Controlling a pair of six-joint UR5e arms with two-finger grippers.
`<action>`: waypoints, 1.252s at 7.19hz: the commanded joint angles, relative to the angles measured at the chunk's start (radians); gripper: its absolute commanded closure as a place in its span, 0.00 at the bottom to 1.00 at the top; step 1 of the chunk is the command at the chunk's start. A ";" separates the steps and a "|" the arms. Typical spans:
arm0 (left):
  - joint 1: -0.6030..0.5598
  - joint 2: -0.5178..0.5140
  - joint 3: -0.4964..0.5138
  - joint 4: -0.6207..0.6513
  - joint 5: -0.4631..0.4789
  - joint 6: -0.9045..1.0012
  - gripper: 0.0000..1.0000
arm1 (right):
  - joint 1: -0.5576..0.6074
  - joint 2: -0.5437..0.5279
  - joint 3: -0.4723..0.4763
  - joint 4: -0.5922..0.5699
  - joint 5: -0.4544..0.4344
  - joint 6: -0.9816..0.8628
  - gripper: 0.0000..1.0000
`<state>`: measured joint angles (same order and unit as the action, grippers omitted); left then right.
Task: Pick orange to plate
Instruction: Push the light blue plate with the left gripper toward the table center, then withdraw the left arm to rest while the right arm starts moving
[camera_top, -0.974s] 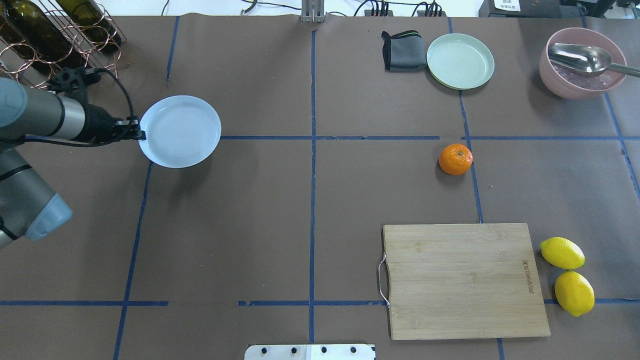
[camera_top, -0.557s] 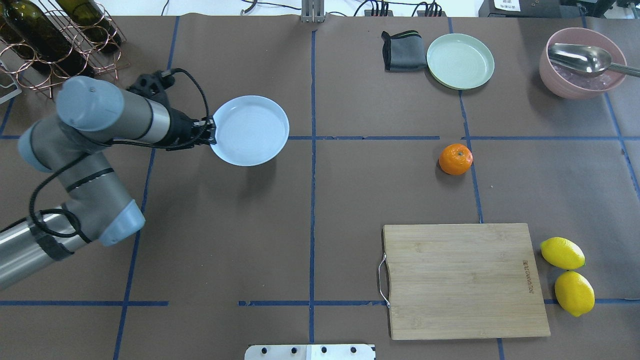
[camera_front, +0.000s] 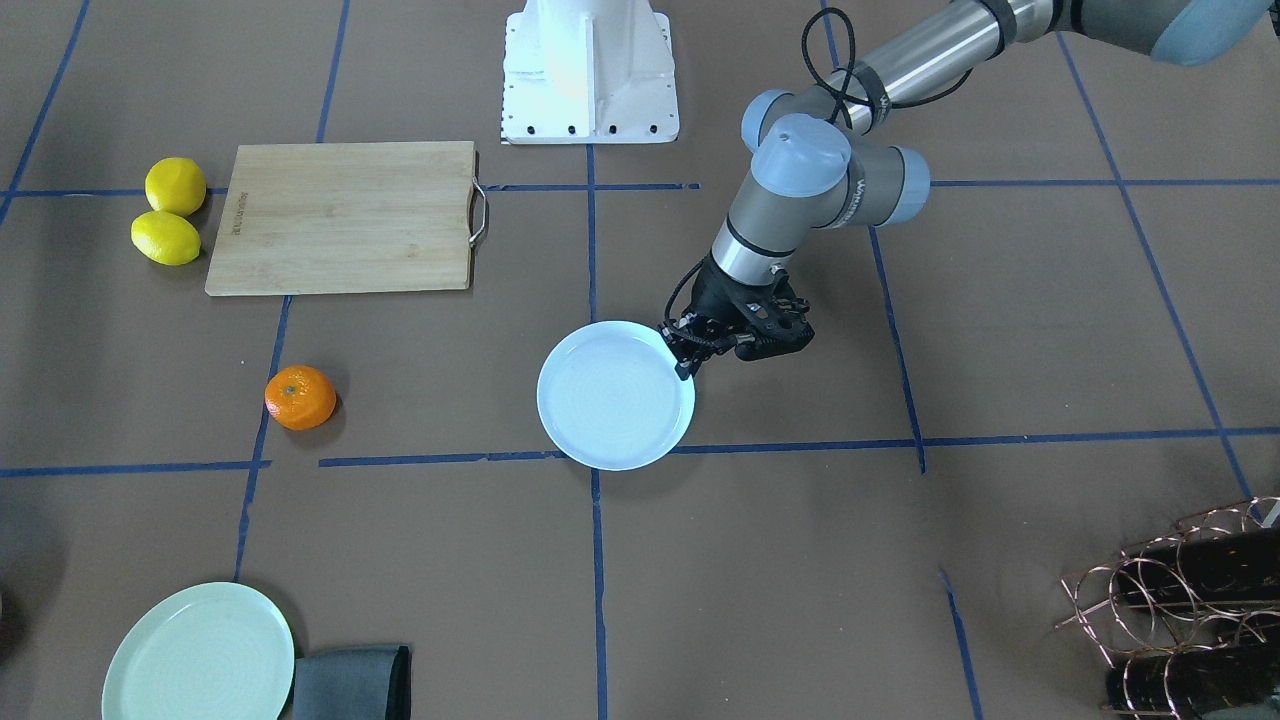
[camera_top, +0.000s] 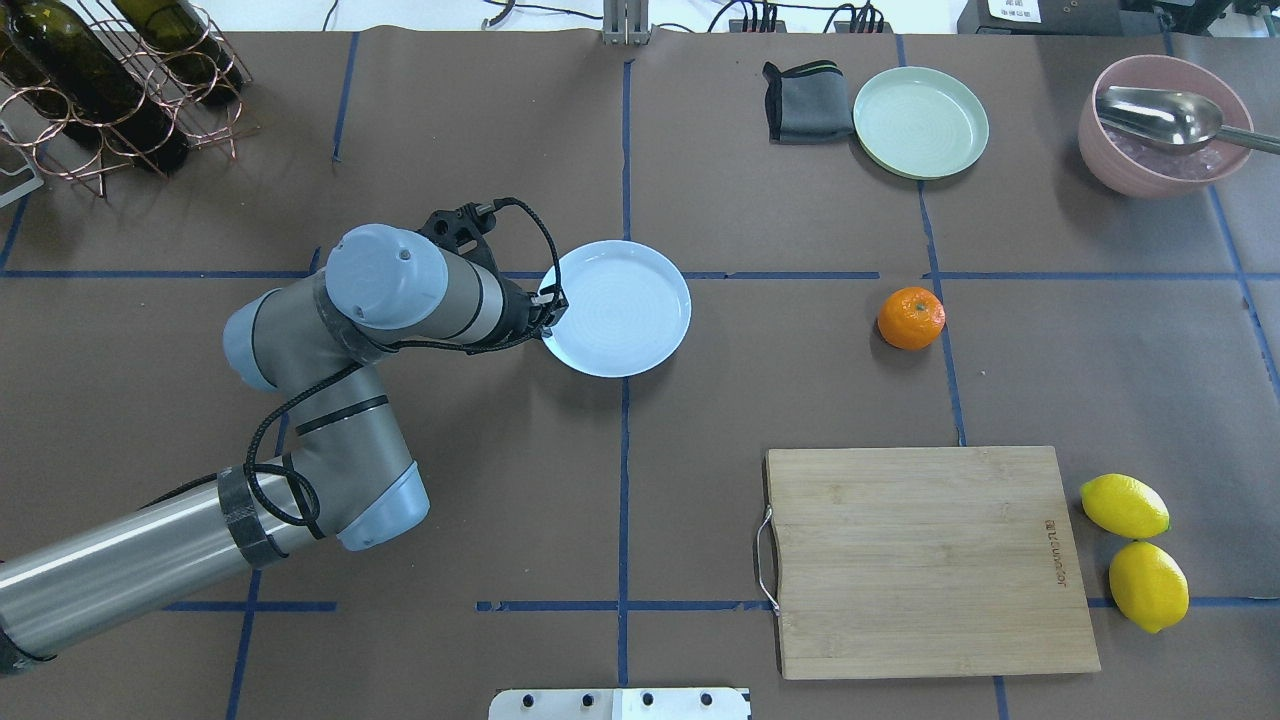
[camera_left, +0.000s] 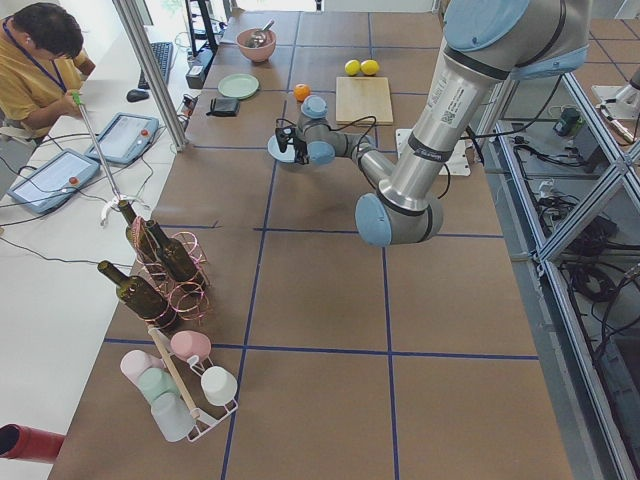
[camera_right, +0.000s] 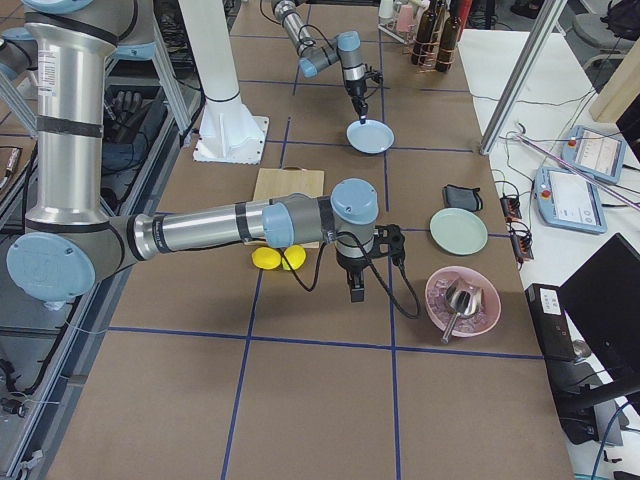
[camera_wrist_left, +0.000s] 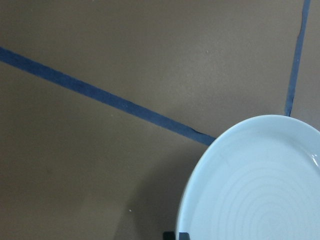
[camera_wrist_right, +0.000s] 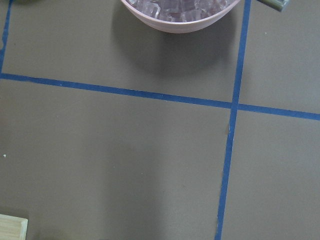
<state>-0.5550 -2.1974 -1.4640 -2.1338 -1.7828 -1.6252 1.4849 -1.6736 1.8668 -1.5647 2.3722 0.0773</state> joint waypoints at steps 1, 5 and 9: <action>0.018 -0.005 0.007 0.000 0.013 0.031 0.31 | 0.000 0.000 -0.002 0.000 0.001 -0.001 0.00; -0.128 0.103 -0.211 0.266 -0.184 0.568 0.00 | -0.029 0.027 -0.002 0.000 -0.001 0.027 0.00; -0.582 0.425 -0.397 0.439 -0.428 1.328 0.00 | -0.106 0.122 0.002 -0.005 -0.004 0.143 0.00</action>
<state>-0.9769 -1.8842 -1.8523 -1.7084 -2.0811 -0.5463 1.4085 -1.5810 1.8670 -1.5701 2.3707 0.1728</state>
